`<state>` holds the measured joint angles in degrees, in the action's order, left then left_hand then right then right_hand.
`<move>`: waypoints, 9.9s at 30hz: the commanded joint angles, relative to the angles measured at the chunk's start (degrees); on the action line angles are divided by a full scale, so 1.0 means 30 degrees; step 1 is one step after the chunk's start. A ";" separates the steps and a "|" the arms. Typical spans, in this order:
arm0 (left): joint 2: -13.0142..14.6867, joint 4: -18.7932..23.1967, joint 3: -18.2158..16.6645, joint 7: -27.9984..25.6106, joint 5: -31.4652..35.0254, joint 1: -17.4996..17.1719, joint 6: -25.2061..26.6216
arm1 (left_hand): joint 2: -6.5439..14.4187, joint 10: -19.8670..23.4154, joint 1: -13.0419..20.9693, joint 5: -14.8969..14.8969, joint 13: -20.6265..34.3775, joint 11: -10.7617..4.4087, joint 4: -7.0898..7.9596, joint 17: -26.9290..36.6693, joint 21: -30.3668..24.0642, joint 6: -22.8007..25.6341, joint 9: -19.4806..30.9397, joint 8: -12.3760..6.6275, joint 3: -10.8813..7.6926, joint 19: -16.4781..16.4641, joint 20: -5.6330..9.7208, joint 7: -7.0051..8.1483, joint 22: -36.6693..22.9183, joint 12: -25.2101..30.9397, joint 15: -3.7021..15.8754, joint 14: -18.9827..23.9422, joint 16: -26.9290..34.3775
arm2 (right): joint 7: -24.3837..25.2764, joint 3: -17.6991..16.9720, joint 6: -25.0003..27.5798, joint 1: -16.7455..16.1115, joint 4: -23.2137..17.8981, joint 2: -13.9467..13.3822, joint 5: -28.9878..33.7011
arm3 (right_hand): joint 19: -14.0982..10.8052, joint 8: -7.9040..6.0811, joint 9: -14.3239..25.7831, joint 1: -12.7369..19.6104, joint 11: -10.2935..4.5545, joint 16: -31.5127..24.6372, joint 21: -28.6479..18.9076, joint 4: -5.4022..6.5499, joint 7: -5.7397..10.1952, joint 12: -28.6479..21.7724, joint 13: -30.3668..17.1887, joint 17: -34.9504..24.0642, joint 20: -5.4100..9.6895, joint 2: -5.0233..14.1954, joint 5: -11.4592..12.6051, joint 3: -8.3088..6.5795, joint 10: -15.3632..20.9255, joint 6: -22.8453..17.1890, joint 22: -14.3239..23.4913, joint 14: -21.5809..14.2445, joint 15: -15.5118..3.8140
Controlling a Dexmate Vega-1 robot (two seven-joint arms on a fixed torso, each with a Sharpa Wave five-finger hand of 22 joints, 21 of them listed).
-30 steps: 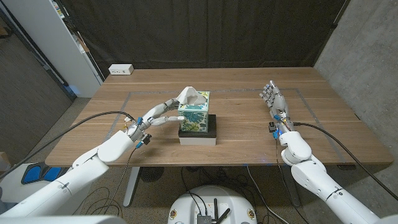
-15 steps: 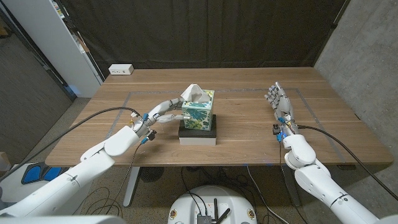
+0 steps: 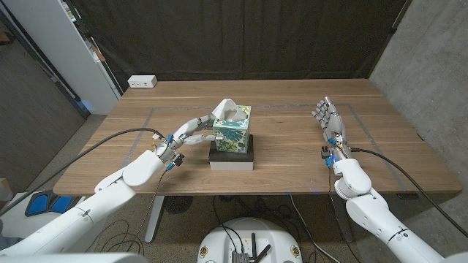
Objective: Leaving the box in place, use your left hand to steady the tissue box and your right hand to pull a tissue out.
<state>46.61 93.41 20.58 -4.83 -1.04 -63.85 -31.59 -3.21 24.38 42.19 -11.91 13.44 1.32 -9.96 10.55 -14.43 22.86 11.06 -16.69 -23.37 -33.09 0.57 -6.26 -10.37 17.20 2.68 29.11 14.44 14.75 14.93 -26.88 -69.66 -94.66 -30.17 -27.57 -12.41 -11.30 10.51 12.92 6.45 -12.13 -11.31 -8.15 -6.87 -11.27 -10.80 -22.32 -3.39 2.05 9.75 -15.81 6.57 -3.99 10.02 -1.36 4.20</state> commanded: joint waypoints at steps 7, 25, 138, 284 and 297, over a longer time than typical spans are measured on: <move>-0.0439 0.1584 -0.0828 -0.1388 -0.0316 -0.1318 0.1053 | 0.0595 0.0996 0.0816 -0.0253 0.0214 -0.0156 0.0032 0.0077 -0.0255 0.1105 0.0141 -0.0221 -0.0249 -0.0691 0.0132 -0.0250 -0.0130 0.0285 0.0604 0.0967 0.0262 | -0.0442 -0.0005 0.0003 0.0251 0.0294 -0.0093 -0.0124 | -0.0085 0.0027 0.0049 0.0196 0.0005 -0.0126 0.0006 -0.0097 -0.0258 -0.0085 -0.0109 0.0005 -0.0106 0.0006 0.0105 -0.0004 0.0192 -0.0032 0.0017 -0.0067 0.0128; 0.0222 0.5029 -0.2675 -0.2441 -0.0333 -0.3660 0.3174 | 0.1065 0.1344 0.1304 -0.0350 0.0344 -0.0096 0.0113 0.0140 -0.0263 0.1437 0.0171 -0.0108 -0.0283 -0.0862 -0.0014 -0.0367 -0.0168 0.0252 0.0489 0.1262 0.0230 | -0.0843 -0.0124 0.0462 0.0251 -0.0190 -0.0716 -0.0303 | -0.0087 -0.0004 0.0049 0.0204 -0.0002 -0.0129 0.0001 -0.0093 -0.0318 -0.0084 -0.0110 0.0037 -0.0065 0.0030 0.0110 -0.0015 0.0213 -0.0117 0.0018 -0.0066 0.0119; 0.0126 0.6753 -0.3299 -0.1403 -0.1422 -0.4363 0.4339 | 0.1120 0.1644 0.0889 -0.0550 0.0663 -0.0303 0.0204 0.0104 -0.0169 0.1969 0.0232 0.0526 -0.0031 -0.0960 -0.0014 -0.0097 -0.0228 -0.0114 0.0583 0.1661 -0.0410 | -0.0563 -0.2494 -0.0596 -0.7257 -0.5980 -0.1683 0.1251 | -0.0338 -0.0024 0.0053 0.0216 0.0021 -0.0219 -0.0043 -0.0073 -0.0600 -0.0087 -0.0123 0.0222 0.0173 0.0171 0.0110 -0.0065 0.0484 -0.0522 0.0020 -0.0317 0.0017; 0.0134 0.6983 -0.2616 -0.1523 -0.0633 -0.3870 0.4945 | 0.1399 0.2047 0.1290 -0.0669 0.0953 -0.0573 0.0087 0.0180 -0.0124 0.2534 0.0286 0.1113 0.0135 -0.1035 0.0092 0.0000 -0.0268 -0.0567 0.0664 0.1868 -0.0643 | -0.0667 -0.8634 1.0110 -0.9152 -1.6643 -0.0097 2.1172 | -0.1275 -0.0205 0.0062 0.1117 -0.0514 -0.0472 -0.0173 -0.0339 -0.0128 -0.0225 -0.0119 0.0406 0.0405 0.0512 0.0280 -0.0542 0.1374 -0.1389 0.0007 -0.1183 -0.0420; 0.0198 0.7146 -0.2563 -0.1629 -0.0535 -0.3871 0.5010 | 0.1435 0.2078 0.1276 -0.0677 0.0976 -0.0586 0.0126 0.0177 -0.0126 0.2547 0.0291 0.1152 0.0141 -0.1046 0.0098 0.0019 -0.0269 -0.0591 0.0655 0.1904 -0.0649 | -0.1087 -0.8520 0.9525 -0.8650 -1.6368 -0.0421 2.1094 | -0.1370 -0.0208 0.0067 0.1343 -0.0598 -0.0477 -0.0170 -0.0378 -0.0075 -0.0207 -0.0120 0.0431 0.0426 0.0581 0.0322 -0.0652 0.1443 -0.1480 0.0007 -0.1246 -0.0456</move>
<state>47.04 114.53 12.67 -9.58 -2.67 -75.55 -16.77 -2.84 30.09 42.86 -13.57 16.13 -0.12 -9.80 10.82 -14.86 29.19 11.19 -13.07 -22.67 -35.81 0.91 -5.65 -11.06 15.62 2.95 34.69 12.57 12.52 -10.95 2.62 -96.75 -144.23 -30.81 35.19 -15.91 -11.75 10.51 16.92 4.70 -13.46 -11.75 -9.25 -7.17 -11.69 -11.05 -21.00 -2.37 3.19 10.41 -17.41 10.36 -8.20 9.87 -4.44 2.96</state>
